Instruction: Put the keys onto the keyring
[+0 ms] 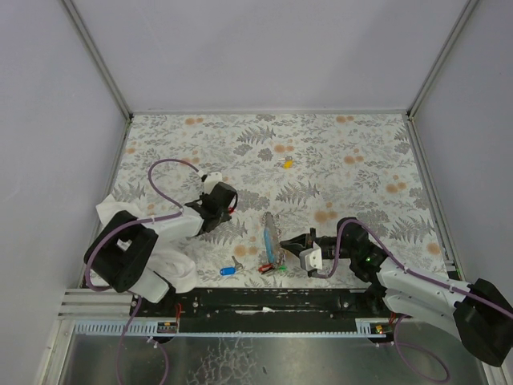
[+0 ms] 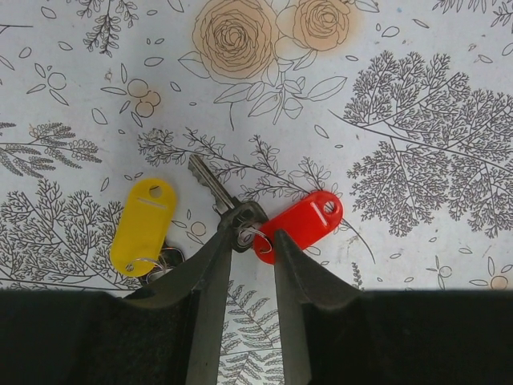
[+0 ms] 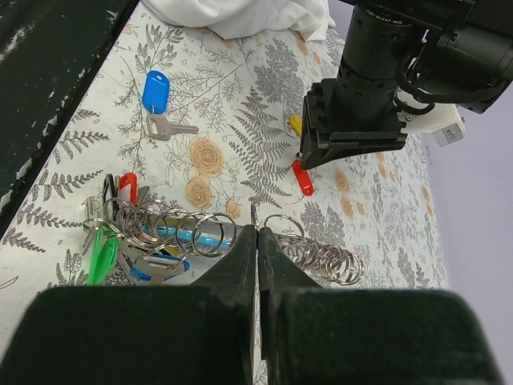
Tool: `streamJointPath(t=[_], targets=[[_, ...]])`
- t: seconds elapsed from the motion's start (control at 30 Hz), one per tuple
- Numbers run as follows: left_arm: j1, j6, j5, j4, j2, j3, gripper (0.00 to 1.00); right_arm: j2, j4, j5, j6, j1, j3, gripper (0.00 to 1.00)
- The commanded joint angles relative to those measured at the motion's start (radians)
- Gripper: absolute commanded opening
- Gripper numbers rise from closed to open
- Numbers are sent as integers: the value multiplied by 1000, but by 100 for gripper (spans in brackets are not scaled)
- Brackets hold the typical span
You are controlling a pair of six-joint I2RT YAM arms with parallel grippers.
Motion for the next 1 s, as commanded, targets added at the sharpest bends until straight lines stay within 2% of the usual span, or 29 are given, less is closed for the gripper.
streamJointPath(t=[0.0, 0.2, 0.5, 0.7, 0.87, 0.97], targets=[[-5, -18, -36, -4, -2, 1, 26, -13, 73, -46, 18, 11, 2, 0], [-5, -19, -48, 6, -47, -34, 20, -19, 69, -52, 22, 10, 3, 0], [-3, -36, -68, 16, -85, -80, 1, -17, 63, -57, 26, 12, 6, 0], [5, -26, -52, 43, -159, -133, 0, -16, 56, -60, 28, 12, 9, 0], [4, 66, 123, 154, -271, -199, 0, -26, 52, -60, 28, 13, 9, 0], [-16, 137, 240, 168, -297, -200, 0, -28, 50, -63, 28, 14, 9, 0]])
